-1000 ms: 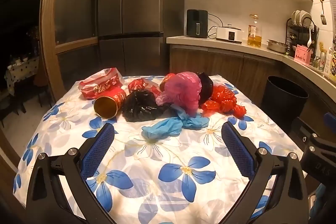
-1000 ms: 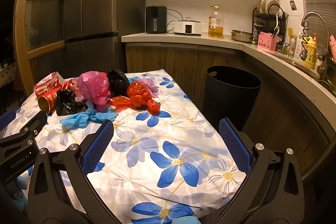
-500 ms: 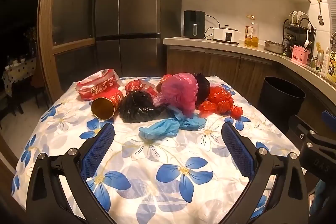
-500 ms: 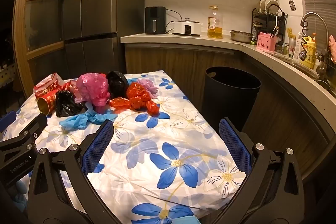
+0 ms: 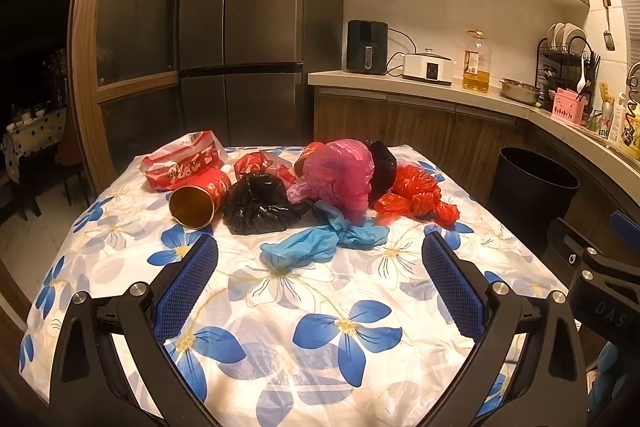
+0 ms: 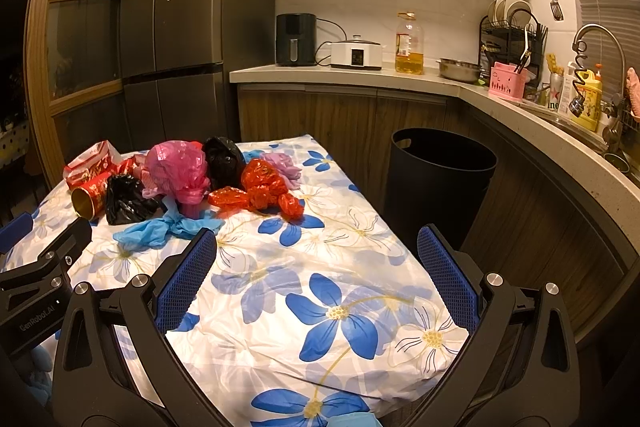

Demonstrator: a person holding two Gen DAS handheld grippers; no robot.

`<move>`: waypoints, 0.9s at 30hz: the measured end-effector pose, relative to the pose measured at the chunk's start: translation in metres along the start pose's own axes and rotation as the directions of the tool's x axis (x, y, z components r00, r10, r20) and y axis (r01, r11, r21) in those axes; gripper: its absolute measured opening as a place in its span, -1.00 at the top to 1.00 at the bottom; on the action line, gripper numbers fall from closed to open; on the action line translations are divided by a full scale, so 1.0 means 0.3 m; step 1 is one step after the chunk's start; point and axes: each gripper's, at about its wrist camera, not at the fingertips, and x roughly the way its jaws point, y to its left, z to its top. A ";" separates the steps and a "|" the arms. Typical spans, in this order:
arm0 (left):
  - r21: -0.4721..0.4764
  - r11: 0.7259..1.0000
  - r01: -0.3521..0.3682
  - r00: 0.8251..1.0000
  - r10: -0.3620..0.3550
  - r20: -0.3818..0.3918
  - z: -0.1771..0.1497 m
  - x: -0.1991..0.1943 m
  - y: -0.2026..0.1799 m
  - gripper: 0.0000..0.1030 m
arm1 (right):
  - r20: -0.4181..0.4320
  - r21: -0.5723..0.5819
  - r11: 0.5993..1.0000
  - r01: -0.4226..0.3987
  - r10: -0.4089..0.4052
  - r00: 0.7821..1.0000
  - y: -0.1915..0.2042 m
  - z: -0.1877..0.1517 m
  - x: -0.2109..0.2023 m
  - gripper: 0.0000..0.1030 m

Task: Collect trash

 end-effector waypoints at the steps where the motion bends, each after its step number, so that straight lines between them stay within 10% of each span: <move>1: 0.000 1.000 0.000 1.000 0.000 0.001 0.000 -0.001 0.000 -0.91 | 0.001 0.001 1.000 0.000 0.000 1.000 0.000 0.000 -0.001 -0.93; 27: -0.002 1.000 0.009 1.000 -0.009 0.001 -0.007 0.004 -0.008 -0.91 | 0.002 -0.003 1.000 0.001 -0.001 1.000 0.002 -0.002 -0.004 -0.93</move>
